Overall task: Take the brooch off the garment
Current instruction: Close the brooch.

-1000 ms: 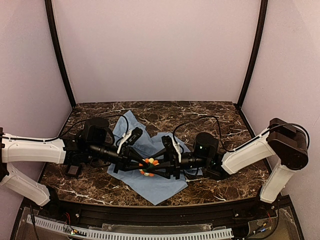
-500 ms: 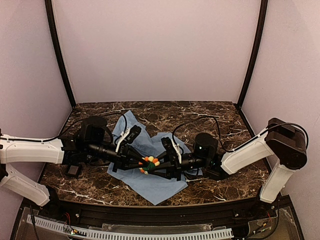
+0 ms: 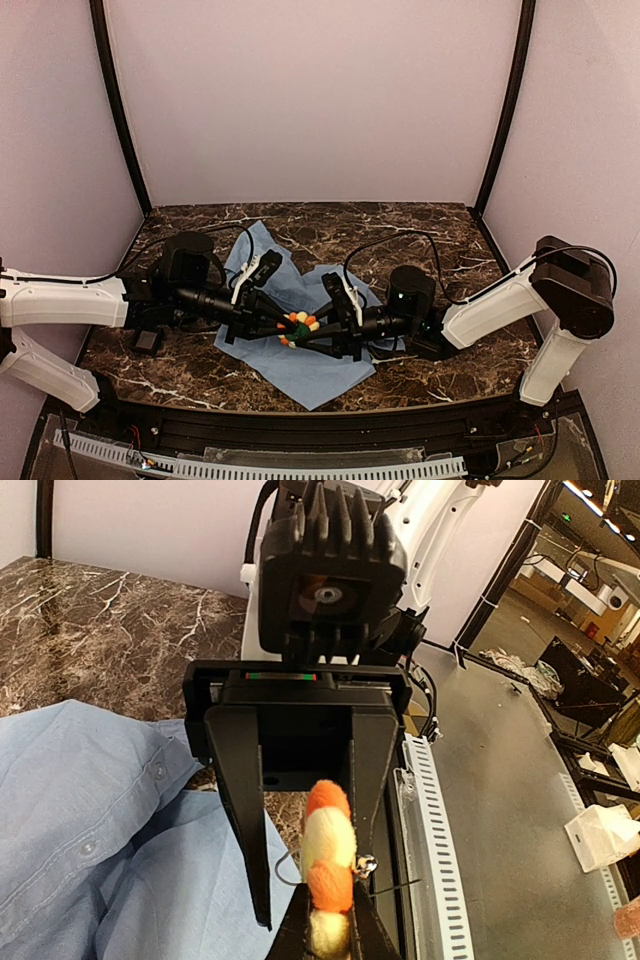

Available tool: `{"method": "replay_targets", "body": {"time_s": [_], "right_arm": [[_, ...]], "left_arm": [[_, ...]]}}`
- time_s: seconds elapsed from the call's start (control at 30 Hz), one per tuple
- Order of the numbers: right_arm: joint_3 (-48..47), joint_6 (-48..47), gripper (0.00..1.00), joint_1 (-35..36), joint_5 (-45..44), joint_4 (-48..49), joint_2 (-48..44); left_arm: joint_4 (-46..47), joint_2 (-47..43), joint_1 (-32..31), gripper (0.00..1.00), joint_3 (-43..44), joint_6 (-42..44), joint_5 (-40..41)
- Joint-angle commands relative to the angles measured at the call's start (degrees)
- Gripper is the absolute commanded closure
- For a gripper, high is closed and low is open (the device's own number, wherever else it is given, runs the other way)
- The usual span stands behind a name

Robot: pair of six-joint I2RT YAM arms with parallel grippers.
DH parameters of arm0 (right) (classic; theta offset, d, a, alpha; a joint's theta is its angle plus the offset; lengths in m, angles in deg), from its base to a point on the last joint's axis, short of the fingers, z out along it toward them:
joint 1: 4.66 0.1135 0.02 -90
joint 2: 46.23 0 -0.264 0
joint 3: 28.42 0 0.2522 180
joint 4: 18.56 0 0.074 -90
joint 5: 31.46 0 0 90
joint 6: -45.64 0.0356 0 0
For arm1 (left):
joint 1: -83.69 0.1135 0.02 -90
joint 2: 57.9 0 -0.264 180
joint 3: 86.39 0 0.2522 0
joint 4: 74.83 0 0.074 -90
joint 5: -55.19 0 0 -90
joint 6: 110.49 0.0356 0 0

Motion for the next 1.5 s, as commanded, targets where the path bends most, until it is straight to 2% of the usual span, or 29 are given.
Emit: {"method": "replay_targets", "body": {"time_s": [0.0, 0.97, 1.47], "right_arm": [[-0.6, 1.9, 0.69, -0.5, -2.9, 1.6, -0.6], [-1.3, 4.7, 0.61, -0.4, -5.2, 4.8, 0.0], [1.6, 10.3, 0.72, -0.5, -7.9, 12.2, 0.7]], "left_arm": [[0.3, -0.7, -0.2, 0.99, 0.3, 0.7, -1.7], [0.6, -0.8, -0.3, 0.99, 0.1, 0.7, -1.8], [1.1, -1.5, -0.3, 0.99, -0.2, 0.6, -1.7]]}}
